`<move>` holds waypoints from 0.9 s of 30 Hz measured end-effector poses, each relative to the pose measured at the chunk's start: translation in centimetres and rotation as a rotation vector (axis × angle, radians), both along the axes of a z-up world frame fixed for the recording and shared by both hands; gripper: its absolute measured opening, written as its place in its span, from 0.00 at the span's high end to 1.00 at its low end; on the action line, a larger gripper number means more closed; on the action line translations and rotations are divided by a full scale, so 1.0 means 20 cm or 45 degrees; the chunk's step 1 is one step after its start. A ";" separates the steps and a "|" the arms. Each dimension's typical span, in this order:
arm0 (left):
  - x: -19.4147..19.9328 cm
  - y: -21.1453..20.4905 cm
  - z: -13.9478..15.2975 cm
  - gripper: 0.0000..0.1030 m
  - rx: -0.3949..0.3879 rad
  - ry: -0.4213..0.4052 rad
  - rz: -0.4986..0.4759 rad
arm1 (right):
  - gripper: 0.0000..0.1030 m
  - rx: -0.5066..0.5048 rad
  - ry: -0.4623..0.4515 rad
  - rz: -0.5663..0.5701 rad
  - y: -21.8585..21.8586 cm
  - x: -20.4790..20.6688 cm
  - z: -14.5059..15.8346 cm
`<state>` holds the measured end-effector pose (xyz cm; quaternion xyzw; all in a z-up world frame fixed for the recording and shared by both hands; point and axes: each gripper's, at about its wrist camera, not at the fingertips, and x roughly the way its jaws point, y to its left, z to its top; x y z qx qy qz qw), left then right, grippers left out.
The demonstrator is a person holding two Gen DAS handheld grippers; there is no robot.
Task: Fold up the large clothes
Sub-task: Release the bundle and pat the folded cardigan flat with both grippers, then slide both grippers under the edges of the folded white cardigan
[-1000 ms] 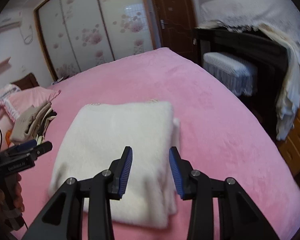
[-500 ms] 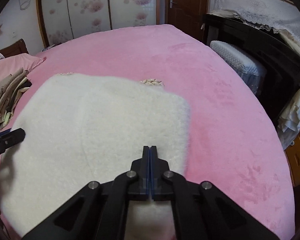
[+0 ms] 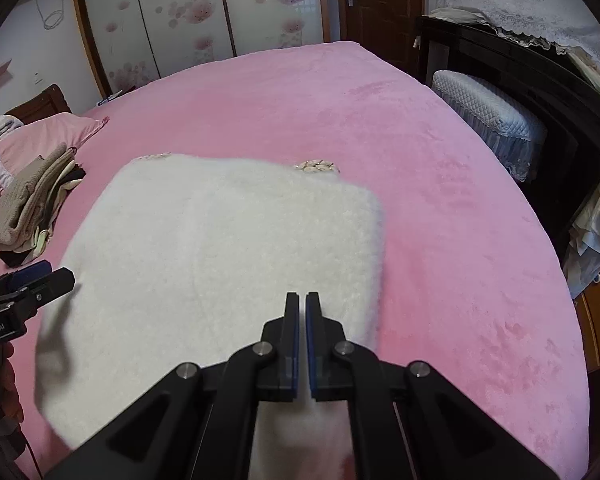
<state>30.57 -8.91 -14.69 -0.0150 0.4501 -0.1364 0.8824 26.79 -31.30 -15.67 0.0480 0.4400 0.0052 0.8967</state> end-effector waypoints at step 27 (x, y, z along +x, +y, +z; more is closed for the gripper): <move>-0.35 0.13 0.57 0.01 -0.135 0.108 -0.180 | 0.06 0.199 -0.118 0.205 -0.03 -0.42 0.67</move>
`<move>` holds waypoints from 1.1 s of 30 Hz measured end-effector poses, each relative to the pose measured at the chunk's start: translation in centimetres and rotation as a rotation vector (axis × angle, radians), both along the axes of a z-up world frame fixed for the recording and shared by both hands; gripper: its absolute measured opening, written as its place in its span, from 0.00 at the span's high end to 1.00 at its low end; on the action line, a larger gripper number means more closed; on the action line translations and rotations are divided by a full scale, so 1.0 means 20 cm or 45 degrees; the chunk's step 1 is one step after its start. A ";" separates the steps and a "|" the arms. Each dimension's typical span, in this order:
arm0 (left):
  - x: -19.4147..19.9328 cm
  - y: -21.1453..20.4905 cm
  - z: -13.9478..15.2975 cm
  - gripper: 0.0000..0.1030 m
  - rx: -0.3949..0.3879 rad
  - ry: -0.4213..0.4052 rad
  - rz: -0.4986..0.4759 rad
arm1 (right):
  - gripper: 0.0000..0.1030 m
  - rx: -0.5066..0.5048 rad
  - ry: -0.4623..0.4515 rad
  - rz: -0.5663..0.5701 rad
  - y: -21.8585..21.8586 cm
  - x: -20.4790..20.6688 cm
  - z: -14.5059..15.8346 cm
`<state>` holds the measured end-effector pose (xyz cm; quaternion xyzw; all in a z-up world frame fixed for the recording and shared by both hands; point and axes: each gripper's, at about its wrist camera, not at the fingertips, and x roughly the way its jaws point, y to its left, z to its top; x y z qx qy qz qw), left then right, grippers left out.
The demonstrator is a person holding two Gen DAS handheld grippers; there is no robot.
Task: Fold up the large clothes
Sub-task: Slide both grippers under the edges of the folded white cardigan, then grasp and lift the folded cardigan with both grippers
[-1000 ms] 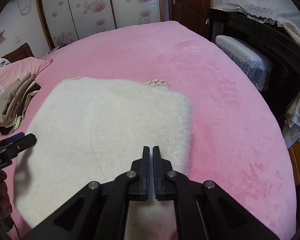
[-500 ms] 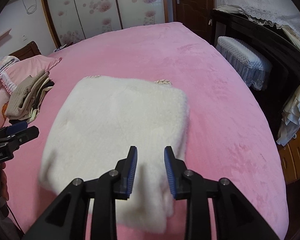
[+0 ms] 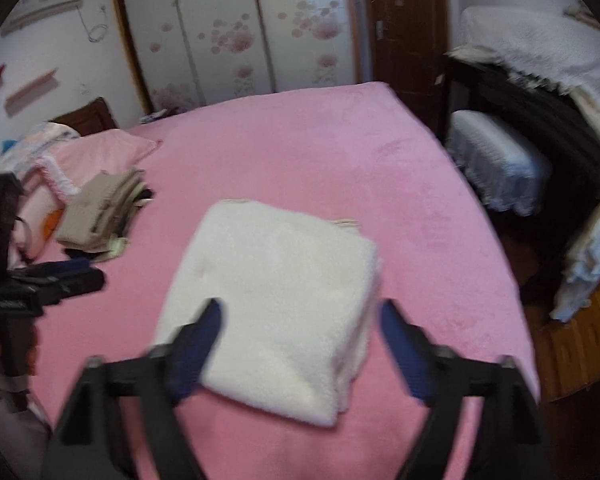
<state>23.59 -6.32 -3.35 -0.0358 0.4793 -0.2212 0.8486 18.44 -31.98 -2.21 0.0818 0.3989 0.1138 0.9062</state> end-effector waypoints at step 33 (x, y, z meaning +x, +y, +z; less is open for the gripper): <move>0.53 0.05 -0.96 0.00 -0.230 0.398 -0.017 | 0.00 0.598 0.660 0.072 -0.14 0.69 -1.18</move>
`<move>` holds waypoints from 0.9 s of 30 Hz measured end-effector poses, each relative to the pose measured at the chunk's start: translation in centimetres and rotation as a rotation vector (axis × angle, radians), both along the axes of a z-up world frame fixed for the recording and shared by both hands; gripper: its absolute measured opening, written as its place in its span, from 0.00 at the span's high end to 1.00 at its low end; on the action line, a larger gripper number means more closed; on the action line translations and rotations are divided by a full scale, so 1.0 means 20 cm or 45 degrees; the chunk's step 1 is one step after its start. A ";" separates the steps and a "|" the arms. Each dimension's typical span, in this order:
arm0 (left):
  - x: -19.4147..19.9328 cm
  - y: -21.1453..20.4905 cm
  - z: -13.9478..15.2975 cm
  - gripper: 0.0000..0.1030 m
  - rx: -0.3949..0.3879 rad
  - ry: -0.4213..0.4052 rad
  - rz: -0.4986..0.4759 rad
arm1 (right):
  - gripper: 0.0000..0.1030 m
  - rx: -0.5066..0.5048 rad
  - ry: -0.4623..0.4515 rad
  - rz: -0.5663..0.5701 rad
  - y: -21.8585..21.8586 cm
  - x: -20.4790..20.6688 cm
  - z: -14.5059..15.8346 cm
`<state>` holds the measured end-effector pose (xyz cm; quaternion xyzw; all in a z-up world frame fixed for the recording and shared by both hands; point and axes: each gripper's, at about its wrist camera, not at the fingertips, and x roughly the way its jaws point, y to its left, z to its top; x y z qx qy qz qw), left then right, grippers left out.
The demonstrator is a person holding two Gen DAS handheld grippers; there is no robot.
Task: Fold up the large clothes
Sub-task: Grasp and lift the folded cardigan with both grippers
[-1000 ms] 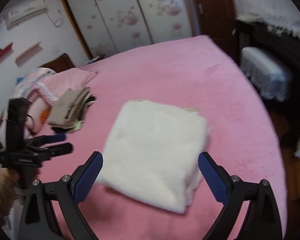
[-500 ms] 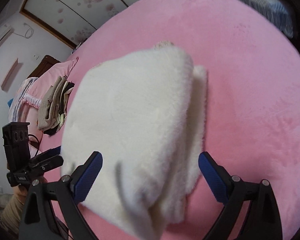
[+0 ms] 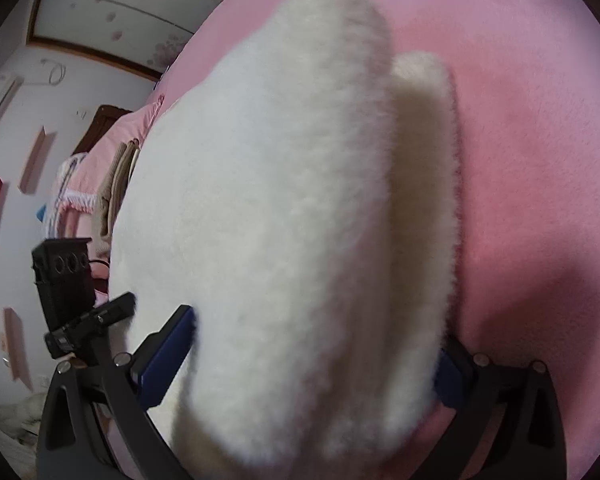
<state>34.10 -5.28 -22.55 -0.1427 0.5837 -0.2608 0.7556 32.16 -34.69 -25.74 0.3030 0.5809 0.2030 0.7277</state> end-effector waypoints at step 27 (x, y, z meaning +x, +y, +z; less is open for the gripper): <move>0.00 -0.25 0.09 0.37 0.120 -0.022 0.094 | 0.56 -0.210 -0.180 0.011 0.19 -0.08 0.31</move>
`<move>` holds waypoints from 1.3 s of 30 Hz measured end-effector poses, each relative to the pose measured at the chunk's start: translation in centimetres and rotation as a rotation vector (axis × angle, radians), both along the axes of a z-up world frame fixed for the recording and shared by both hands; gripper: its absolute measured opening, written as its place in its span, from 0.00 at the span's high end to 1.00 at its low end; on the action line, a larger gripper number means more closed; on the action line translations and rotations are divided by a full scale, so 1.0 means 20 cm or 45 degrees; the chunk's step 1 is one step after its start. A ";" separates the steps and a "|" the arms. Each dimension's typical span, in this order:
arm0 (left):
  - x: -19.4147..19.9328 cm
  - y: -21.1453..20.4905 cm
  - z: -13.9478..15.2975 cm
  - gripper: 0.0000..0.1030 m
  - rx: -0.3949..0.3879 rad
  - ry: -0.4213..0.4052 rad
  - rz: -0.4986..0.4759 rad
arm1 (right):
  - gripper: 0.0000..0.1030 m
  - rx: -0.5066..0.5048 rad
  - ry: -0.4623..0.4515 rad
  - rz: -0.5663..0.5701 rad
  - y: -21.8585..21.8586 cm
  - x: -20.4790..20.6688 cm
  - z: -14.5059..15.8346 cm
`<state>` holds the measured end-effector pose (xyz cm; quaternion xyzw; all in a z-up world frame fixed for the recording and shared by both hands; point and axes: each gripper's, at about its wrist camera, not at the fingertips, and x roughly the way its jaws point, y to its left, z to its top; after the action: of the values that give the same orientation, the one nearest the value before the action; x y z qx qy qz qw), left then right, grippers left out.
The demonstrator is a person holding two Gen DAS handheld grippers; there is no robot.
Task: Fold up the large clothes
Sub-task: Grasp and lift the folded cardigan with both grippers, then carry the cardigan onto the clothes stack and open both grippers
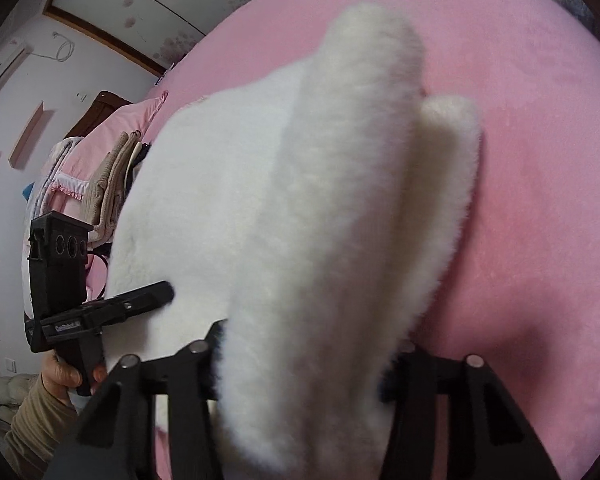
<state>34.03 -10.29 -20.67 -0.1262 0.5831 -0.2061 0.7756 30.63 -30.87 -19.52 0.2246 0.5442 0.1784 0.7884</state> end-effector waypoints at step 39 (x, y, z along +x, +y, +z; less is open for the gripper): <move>0.89 2.74 1.05 0.17 0.461 -0.262 0.497 | 0.56 0.204 -0.167 0.281 2.51 1.23 0.30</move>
<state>51.74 44.55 0.40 -0.0739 0.4932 0.0430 0.8657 55.29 19.43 -13.47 0.2136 0.4968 0.3212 0.7775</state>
